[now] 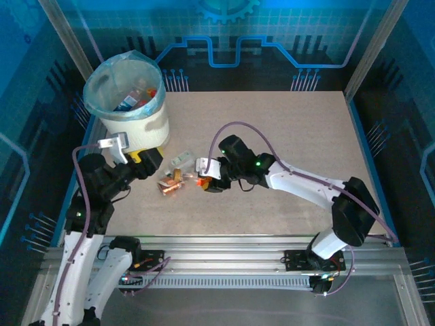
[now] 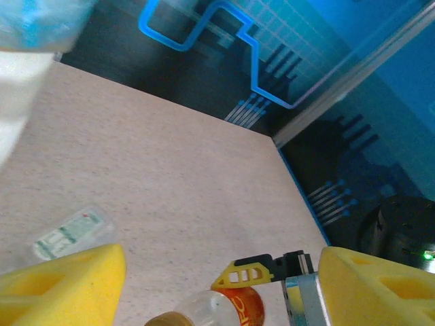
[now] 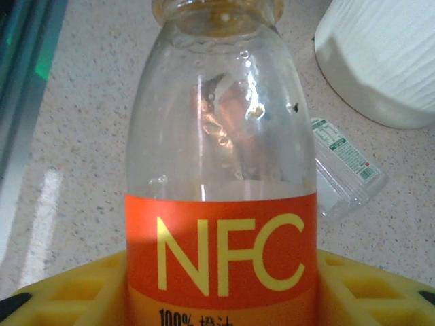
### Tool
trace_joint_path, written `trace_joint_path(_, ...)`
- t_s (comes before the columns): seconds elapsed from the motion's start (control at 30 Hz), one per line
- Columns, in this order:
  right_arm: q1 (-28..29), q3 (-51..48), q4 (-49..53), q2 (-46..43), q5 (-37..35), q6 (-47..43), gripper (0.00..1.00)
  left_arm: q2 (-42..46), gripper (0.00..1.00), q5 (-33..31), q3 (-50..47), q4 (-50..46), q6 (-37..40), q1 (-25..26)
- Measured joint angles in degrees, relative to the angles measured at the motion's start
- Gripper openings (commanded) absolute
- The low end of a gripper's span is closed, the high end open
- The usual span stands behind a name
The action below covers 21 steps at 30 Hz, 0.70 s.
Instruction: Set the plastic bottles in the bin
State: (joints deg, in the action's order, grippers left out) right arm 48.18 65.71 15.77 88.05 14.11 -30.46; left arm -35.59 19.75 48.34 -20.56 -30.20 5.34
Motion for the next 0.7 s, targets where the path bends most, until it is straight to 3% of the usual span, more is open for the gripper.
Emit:
trace_joint_path(0.2,-0.5,-0.9,-2.3,-3.3,2.4,7.0,0.56,-4.3,0.76,1.1,-1.3,3.6,-4.0,6.5)
trace_joint_path(0.43,-0.8,-2.1,-6.5,-7.1,2.9,12.1,0.55,-8.7,0.75,1.0,-1.7,4.8,-5.8,10.0)
trace_joint_path(0.63,-1.0,-4.2,-8.6,-8.9,2.4,13.6,0.56,-11.0,0.66,1.3,-1.7,6.0,-6.5,11.6)
trace_joint_path(0.7,-1.0,-4.5,-8.7,-8.9,2.4,13.8,0.56,-11.5,0.56,1.7,-1.7,6.3,-7.2,11.8)
